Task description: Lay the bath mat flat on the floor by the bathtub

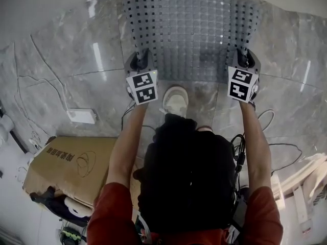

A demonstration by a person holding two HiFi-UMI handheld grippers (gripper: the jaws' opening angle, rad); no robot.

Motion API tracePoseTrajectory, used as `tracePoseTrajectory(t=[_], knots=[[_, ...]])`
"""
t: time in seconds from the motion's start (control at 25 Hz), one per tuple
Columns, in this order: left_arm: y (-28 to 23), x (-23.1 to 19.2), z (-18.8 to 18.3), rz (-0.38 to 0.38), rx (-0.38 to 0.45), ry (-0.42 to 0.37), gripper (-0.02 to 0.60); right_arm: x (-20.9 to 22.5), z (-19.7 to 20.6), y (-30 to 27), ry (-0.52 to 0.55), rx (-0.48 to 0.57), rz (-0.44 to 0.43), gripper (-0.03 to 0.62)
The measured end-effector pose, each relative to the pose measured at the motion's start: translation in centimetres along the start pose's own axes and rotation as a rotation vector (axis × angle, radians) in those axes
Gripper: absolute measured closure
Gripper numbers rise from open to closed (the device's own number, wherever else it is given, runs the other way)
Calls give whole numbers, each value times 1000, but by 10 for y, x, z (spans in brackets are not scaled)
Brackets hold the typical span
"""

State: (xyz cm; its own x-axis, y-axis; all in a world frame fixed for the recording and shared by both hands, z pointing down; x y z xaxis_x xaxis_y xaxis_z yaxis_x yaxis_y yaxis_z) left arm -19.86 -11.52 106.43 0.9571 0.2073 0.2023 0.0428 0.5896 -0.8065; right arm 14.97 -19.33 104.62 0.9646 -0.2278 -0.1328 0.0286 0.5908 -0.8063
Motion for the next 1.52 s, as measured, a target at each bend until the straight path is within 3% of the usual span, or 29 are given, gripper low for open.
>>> tracePoseTrajectory(t=[0.2,0.6,0.84,1.16,1.52], knots=[[-6,-4,6,-2,-21,22,402,3,1,-3,-22,7,20,422],[1,-18,5,-17,-10,6,295,7,-3,0,-78,11,5,279],[24,-19,-12,-16,22,18,278,11,-5,19,-127,-12,-21,246],[83,-24,-56,-8,37,71,278,11,-41,77,-181,20,-76,240],[193,-21,-133,26,83,68,278,16,-105,186,-213,54,-113,235]])
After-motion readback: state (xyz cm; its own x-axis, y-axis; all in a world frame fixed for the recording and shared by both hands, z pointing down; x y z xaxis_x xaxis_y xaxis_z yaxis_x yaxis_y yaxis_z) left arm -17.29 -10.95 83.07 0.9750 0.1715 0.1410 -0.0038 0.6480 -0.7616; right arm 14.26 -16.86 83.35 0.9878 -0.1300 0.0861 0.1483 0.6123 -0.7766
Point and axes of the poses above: the fingertips, and each gripper's own axes: y backward along the fingers, x to its right, z out of its underside, the point moved 3 cm from there along y, backward along the fingers, and after that the axes turned 12 degrees about -y, right-handed, at the moved point
